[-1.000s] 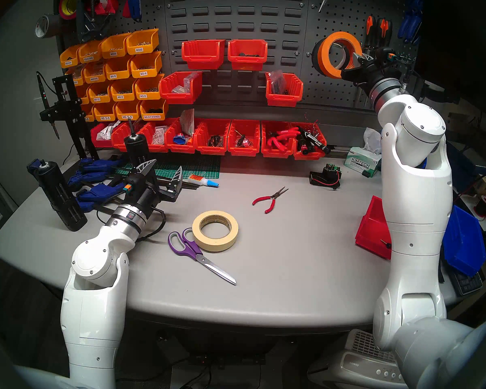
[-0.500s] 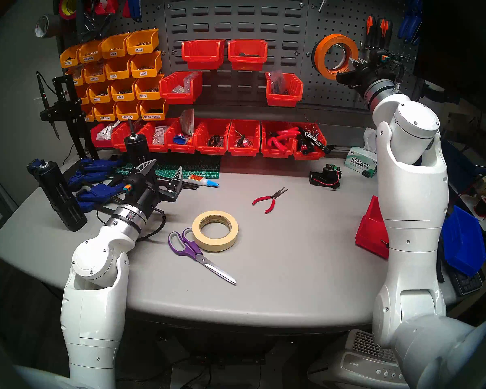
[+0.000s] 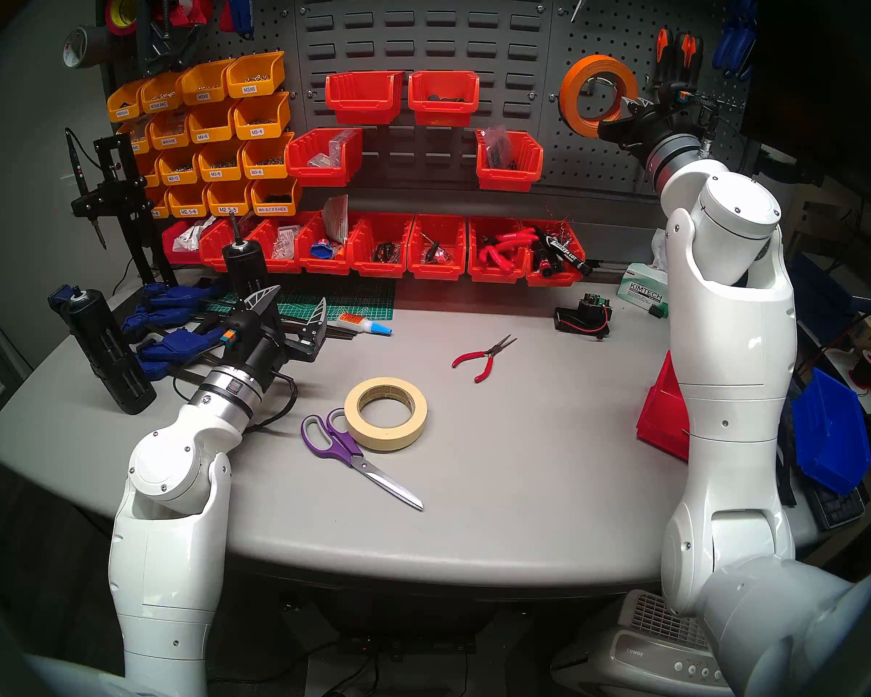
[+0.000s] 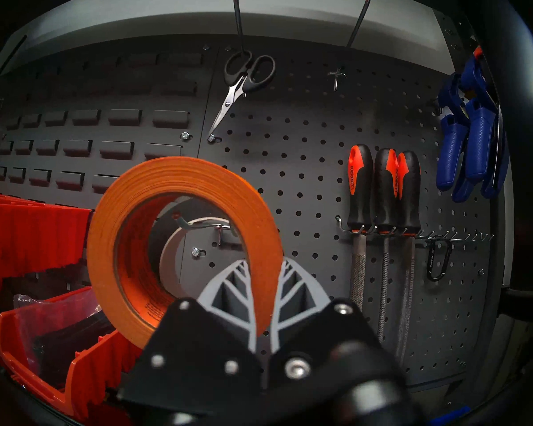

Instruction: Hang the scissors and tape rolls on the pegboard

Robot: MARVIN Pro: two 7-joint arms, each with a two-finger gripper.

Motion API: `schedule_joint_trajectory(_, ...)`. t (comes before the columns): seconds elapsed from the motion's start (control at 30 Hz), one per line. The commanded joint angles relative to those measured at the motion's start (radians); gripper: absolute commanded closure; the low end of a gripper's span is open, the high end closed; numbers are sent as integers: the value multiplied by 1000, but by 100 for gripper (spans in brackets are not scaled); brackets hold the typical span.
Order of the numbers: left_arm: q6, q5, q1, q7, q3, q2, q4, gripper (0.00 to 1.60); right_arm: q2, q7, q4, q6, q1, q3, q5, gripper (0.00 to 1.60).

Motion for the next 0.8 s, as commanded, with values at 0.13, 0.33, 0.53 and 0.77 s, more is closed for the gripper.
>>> schedule_joint_trajectory(0.13, -6, 0, 0, 0, 0, 0, 0, 0, 17, -8, -6, 23, 63, 3, -7, 160)
schedule_joint_trajectory(0.33, -6, 0, 0, 0, 0, 0, 0, 0, 13, -12, 23, 20, 87, -6, -10, 160)
schedule_joint_trajectory(0.53, -6, 0, 0, 0, 0, 0, 0, 0, 7, -11, 37, 18, 111, -15, -9, 160)
schedule_joint_trajectory(0.77, -6, 0, 0, 0, 0, 0, 0, 0, 13, -7, 60, 26, 141, -35, -18, 160)
